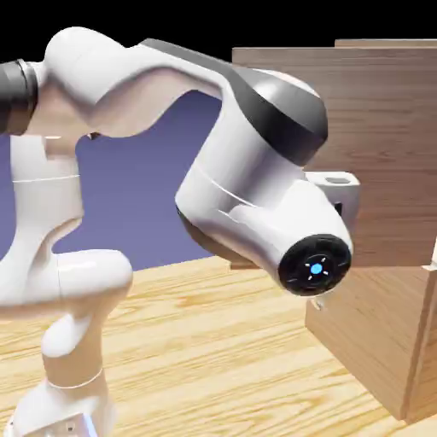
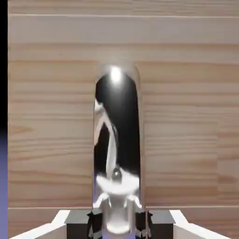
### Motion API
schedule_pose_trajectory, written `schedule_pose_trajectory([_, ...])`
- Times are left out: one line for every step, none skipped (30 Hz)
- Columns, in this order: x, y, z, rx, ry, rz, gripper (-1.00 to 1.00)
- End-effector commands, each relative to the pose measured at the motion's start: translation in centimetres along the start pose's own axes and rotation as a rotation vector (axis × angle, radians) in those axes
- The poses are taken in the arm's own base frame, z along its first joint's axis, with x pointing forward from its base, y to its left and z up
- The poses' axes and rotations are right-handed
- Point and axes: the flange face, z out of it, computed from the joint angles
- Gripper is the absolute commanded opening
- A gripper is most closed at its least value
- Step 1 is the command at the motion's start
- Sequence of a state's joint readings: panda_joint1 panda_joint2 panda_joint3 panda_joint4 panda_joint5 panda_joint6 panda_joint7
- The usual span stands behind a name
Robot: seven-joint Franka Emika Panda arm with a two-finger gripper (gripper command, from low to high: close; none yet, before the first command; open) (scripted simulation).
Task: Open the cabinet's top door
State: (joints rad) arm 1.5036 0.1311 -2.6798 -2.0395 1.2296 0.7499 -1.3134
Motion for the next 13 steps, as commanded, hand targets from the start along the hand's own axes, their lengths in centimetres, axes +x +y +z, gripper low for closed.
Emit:
schedule_pose_trajectory([0.3,0.3,-0.7,0.017,-0.017,0.0,-1.0])
schedule_pose_trajectory([0.5,0.5,-1.3,0.033,-0.034,0.0,-1.0])
schedule_pose_trajectory([0.8,0.8,-2.0,0.049,-0.05,0.0,-1.0])
schedule_pose_trajectory([1.1,1.1,-2.6,0.065,-0.066,0.0,-1.0])
schedule_pose_trajectory([1.3,1.3,-3.2,0.081,-0.081,0.0,-1.0])
schedule_pose_trajectory([1.6,1.6,-3.8,0.096,-0.097,0.0,-1.0])
schedule_pose_trajectory([1.9,1.9,-4.3,0.111,-0.111,0.0,-1.0])
schedule_pose_trajectory([2.2,2.2,-4.9,0.126,-0.126,0.0,-1.0])
schedule_pose_trajectory([2.4,2.5,-5.4,0.14,-0.141,0.0,-1.0])
schedule_pose_trajectory([2.7,2.7,-5.9,0.154,-0.155,0.0,-1.0])
schedule_pose_trajectory([3.0,3.0,-6.4,0.168,-0.168,0.0,-1.0])
schedule_pose_trajectory([3.2,3.2,-6.8,0.178,-0.178,0.0,-1.0])
schedule_pose_trajectory([3.2,3.2,-6.8,0.178,-0.178,0.0,1.0])
